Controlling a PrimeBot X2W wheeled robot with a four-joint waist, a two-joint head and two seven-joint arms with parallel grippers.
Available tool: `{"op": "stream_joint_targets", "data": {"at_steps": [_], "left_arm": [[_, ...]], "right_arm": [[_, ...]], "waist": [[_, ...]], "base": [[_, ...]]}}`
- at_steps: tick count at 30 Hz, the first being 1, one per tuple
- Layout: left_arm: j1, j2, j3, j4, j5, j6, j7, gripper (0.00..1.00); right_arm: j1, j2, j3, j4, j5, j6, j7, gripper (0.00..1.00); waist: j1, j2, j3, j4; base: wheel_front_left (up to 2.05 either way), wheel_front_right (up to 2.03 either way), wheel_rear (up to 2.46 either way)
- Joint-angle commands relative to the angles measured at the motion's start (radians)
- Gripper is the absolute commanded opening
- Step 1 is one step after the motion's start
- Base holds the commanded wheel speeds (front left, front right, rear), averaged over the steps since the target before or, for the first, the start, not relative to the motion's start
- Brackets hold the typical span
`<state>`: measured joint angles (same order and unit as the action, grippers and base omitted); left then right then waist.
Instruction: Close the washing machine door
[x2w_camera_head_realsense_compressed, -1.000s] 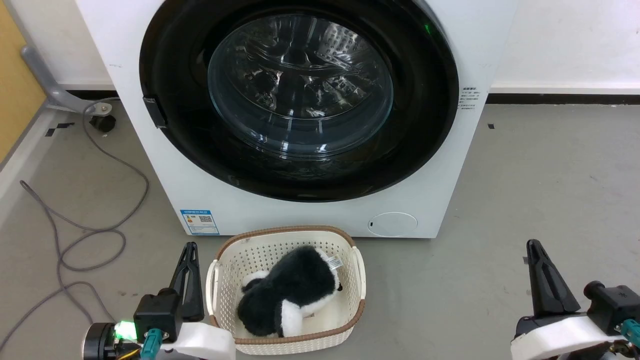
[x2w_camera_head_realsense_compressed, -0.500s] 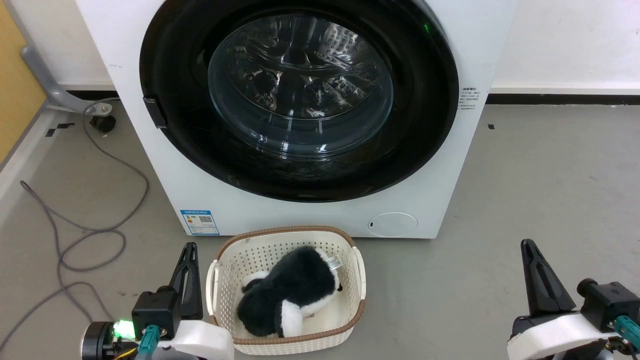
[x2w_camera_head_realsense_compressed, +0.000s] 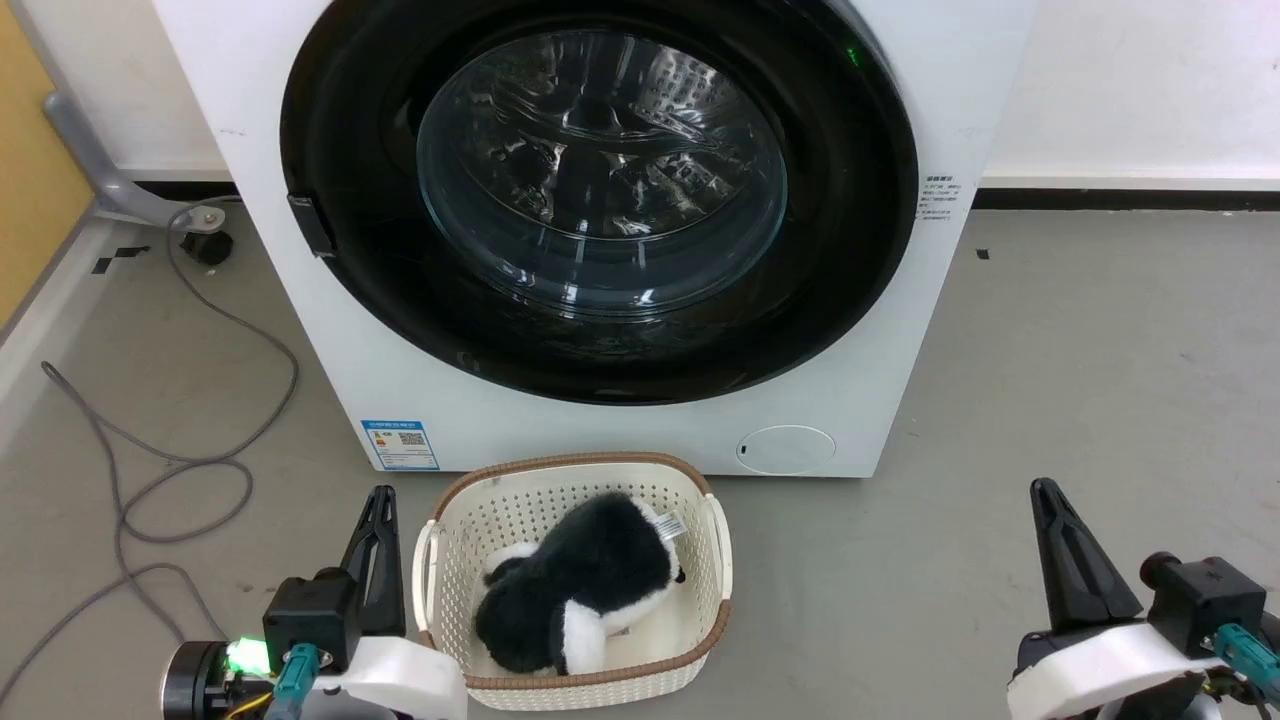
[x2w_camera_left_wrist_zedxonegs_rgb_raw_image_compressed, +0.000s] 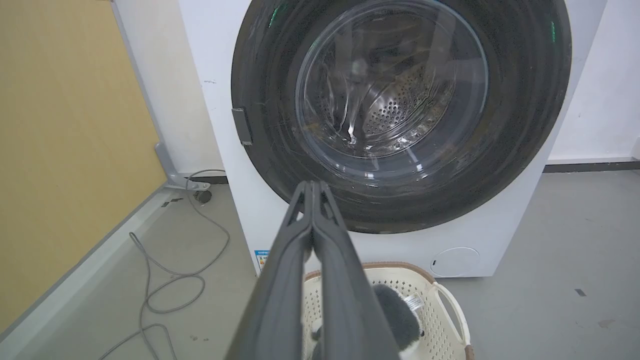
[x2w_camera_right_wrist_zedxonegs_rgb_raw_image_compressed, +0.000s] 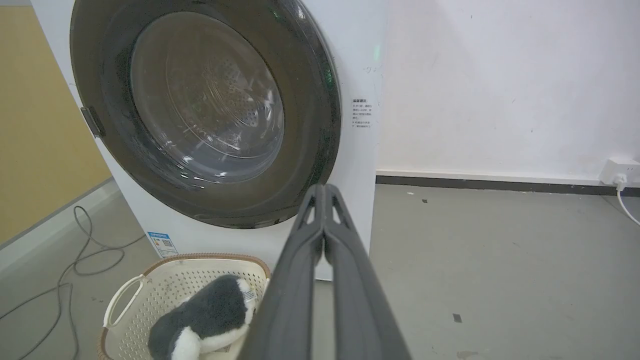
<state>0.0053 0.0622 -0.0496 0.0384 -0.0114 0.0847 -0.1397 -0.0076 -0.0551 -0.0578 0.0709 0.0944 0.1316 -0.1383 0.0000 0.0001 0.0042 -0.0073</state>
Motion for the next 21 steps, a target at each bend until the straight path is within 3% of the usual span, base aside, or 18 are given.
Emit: {"op": "stream_joint_targets", "data": {"at_steps": [1, 21], "left_arm": [[-0.003, -0.001, 0.004, -0.005, 0.003, -0.004, 0.007, 0.00], [-0.003, -0.004, 0.018, -0.015, 0.005, -0.029, 0.048, 0.00]], "right_arm": [[0.004, 0.002, 0.003, -0.008, -0.008, 0.000, 0.005, 0.00], [0.005, 0.003, 0.020, -0.027, -0.035, -0.001, 0.046, 0.00]], "waist": [[0.0000, -0.0001, 0.000, 0.000], [0.0000, -0.0001, -0.001, 0.002]], "base": [[0.00, 0.00, 0.00], [0.00, 0.00, 0.00]]}}
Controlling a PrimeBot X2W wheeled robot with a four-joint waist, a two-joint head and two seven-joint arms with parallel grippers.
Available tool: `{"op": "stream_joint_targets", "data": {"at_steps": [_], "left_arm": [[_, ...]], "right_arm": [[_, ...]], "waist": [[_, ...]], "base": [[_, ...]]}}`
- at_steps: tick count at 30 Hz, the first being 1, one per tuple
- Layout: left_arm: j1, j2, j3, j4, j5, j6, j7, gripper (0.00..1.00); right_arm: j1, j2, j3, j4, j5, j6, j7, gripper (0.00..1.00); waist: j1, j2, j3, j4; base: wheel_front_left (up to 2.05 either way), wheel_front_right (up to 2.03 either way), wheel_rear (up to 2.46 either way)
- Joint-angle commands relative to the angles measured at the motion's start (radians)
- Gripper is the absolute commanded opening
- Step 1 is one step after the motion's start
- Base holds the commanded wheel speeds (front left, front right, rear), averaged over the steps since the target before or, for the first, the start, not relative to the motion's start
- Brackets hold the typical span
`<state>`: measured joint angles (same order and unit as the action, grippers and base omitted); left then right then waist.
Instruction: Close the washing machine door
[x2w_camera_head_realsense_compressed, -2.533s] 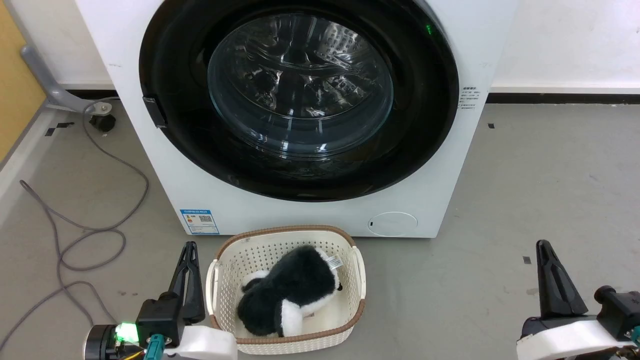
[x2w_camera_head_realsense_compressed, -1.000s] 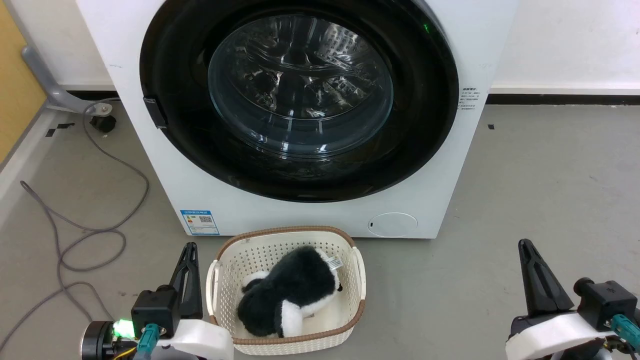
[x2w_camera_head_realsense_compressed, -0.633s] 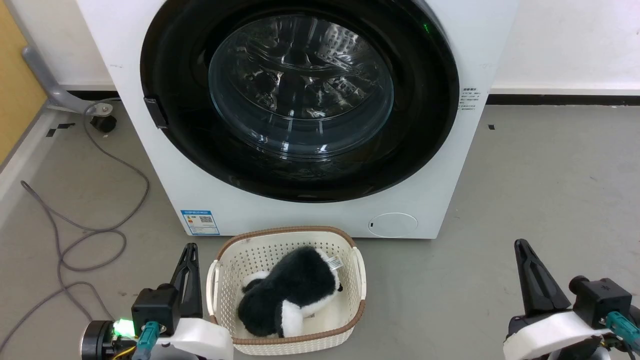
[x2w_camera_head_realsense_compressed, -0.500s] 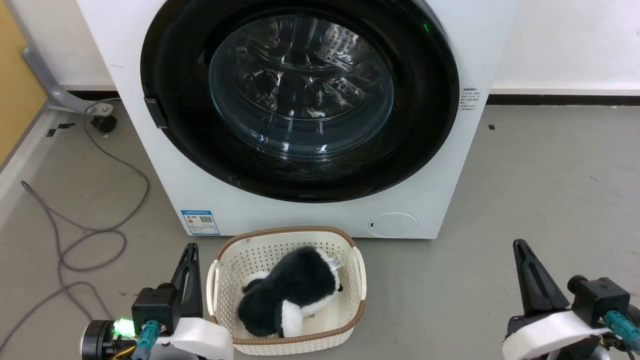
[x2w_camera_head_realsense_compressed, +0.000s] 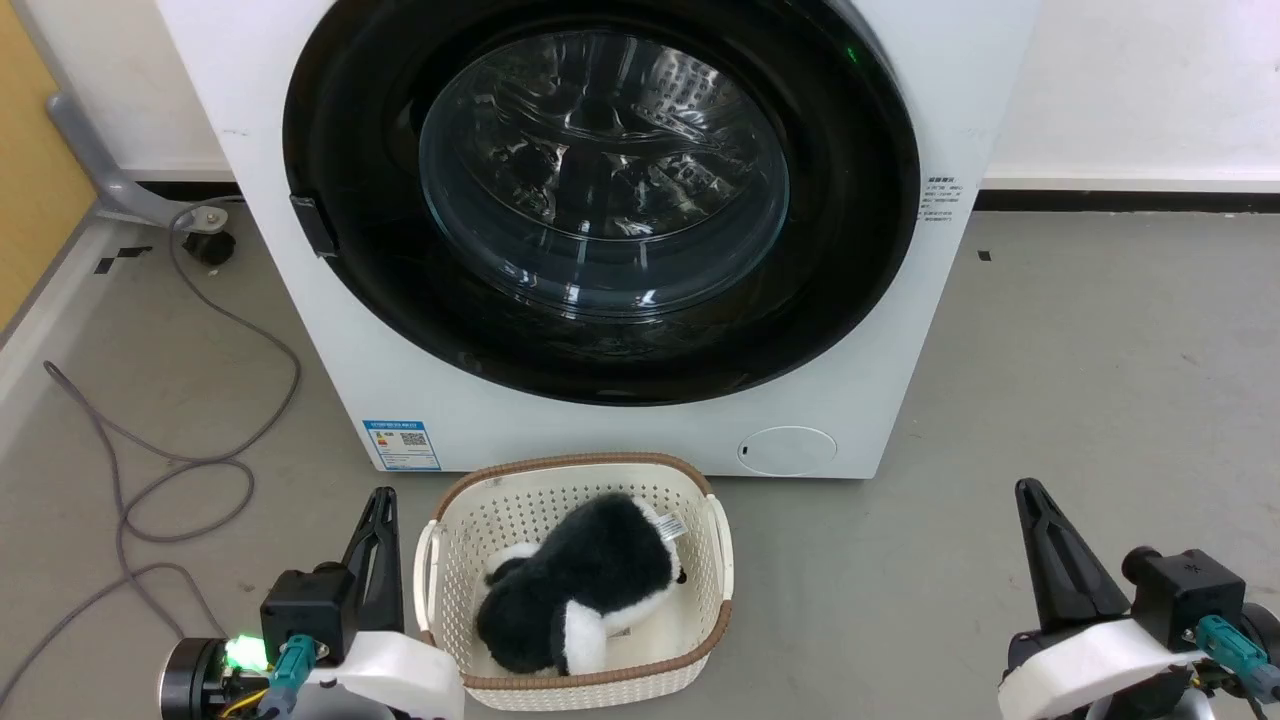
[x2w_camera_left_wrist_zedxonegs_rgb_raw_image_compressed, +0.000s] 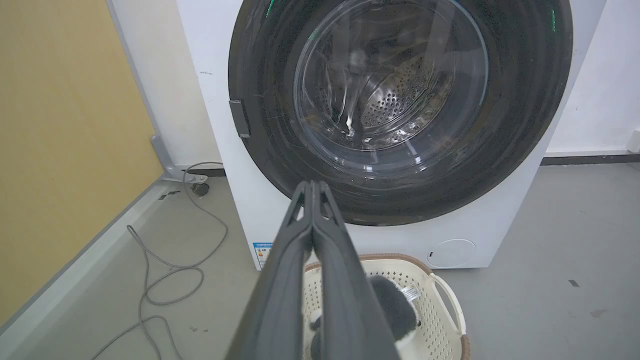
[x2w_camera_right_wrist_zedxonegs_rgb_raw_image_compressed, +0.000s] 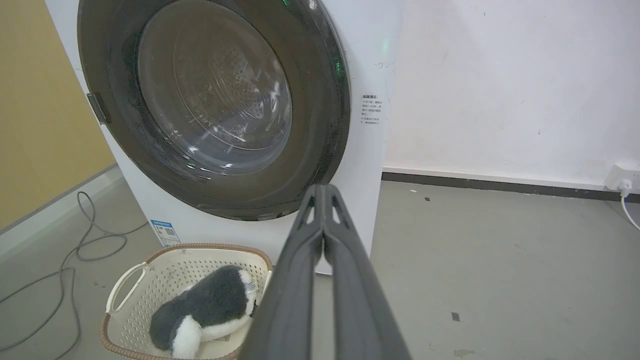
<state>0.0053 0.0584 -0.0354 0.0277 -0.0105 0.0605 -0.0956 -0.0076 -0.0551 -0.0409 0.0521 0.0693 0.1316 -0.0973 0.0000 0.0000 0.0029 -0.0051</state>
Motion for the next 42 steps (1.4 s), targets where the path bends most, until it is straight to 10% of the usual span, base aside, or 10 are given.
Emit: {"op": "stream_joint_targets", "data": {"at_steps": [1, 42], "left_arm": [[-0.003, -0.001, 0.004, -0.005, 0.005, -0.006, 0.006, 0.00], [-0.005, -0.008, 0.033, -0.026, 0.010, -0.057, 0.090, 0.00]], "right_arm": [[0.005, 0.003, 0.004, -0.010, -0.011, -0.001, 0.007, 0.00], [0.007, 0.005, 0.038, -0.049, -0.065, -0.001, 0.091, 0.00]], "waist": [[0.0000, 0.0000, 0.000, 0.000], [0.0000, 0.0000, -0.003, 0.005]], "base": [[0.00, 0.00, 0.00], [0.00, 0.00, 0.00]]}}
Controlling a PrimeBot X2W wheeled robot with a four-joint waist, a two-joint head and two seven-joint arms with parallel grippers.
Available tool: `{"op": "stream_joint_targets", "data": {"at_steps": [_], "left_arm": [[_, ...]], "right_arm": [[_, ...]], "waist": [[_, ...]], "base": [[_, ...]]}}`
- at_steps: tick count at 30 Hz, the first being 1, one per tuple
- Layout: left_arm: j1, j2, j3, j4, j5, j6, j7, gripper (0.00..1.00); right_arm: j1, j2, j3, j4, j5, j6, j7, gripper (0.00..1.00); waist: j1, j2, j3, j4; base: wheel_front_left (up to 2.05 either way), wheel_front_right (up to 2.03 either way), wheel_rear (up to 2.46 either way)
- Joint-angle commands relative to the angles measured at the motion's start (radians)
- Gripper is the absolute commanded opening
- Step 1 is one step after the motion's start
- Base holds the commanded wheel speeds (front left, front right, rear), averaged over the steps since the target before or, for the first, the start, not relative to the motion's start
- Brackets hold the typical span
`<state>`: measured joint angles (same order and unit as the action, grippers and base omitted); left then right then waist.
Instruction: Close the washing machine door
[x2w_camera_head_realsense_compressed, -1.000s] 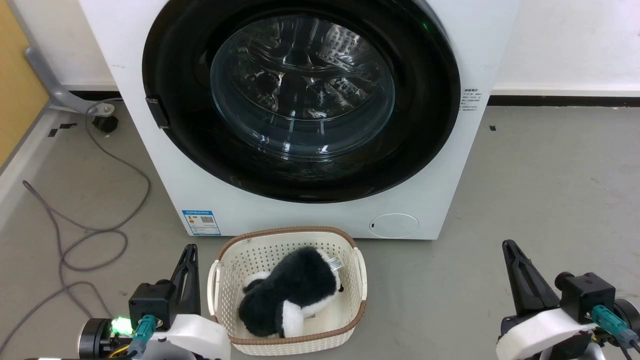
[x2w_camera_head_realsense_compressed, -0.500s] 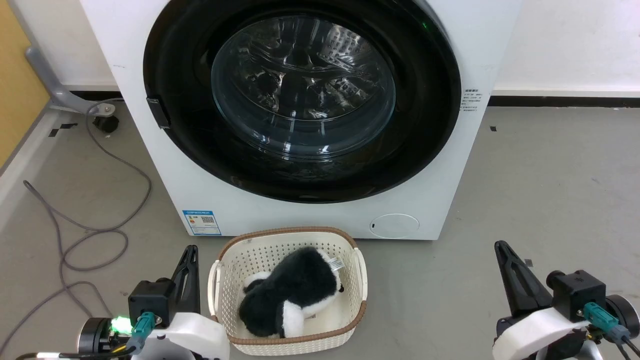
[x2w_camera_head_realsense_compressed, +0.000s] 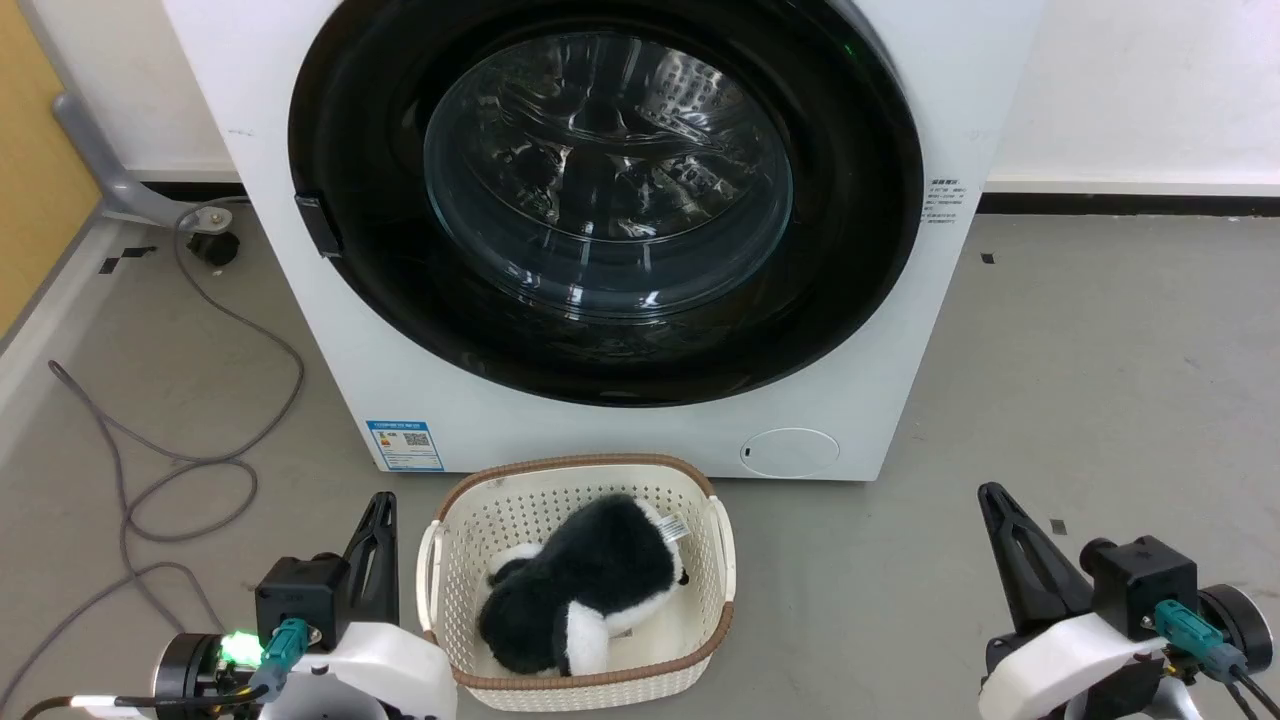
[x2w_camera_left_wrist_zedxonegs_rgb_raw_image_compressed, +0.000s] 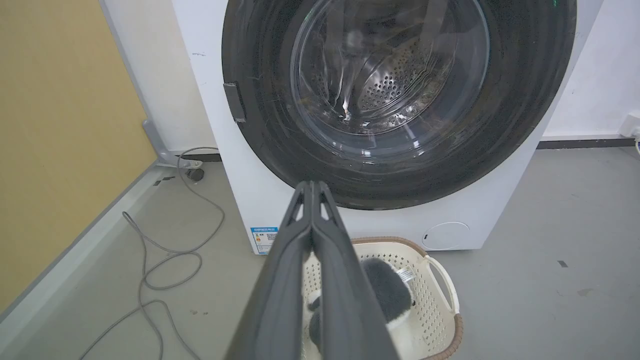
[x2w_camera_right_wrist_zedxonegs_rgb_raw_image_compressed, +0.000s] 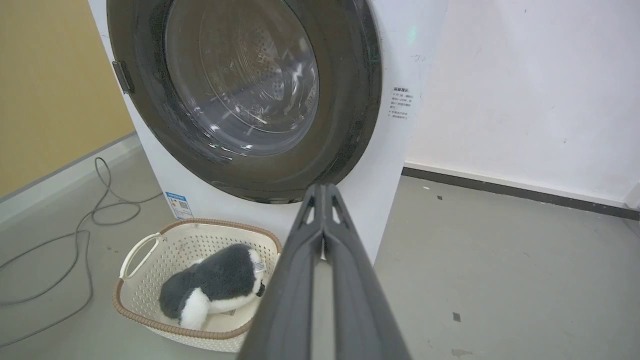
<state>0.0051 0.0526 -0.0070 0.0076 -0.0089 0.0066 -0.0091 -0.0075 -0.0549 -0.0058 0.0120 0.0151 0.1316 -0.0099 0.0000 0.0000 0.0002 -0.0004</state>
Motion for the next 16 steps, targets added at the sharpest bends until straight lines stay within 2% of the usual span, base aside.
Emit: {"op": "stream_joint_targets", "data": {"at_steps": [1, 16], "left_arm": [[-0.005, -0.002, 0.006, -0.007, 0.009, -0.004, 0.005, 0.00], [-0.005, -0.002, 0.007, -0.008, 0.009, -0.007, 0.009, 0.00]], "right_arm": [[0.007, 0.005, 0.004, -0.010, -0.013, -0.001, 0.006, 0.00], [0.008, 0.005, 0.006, -0.012, -0.015, -0.001, 0.010, 0.00]], "waist": [[0.0000, 0.0000, 0.000, 0.000], [0.0000, 0.0000, 0.000, 0.000]], "base": [[0.00, 0.00, 0.00], [0.00, 0.00, 0.00]]}}
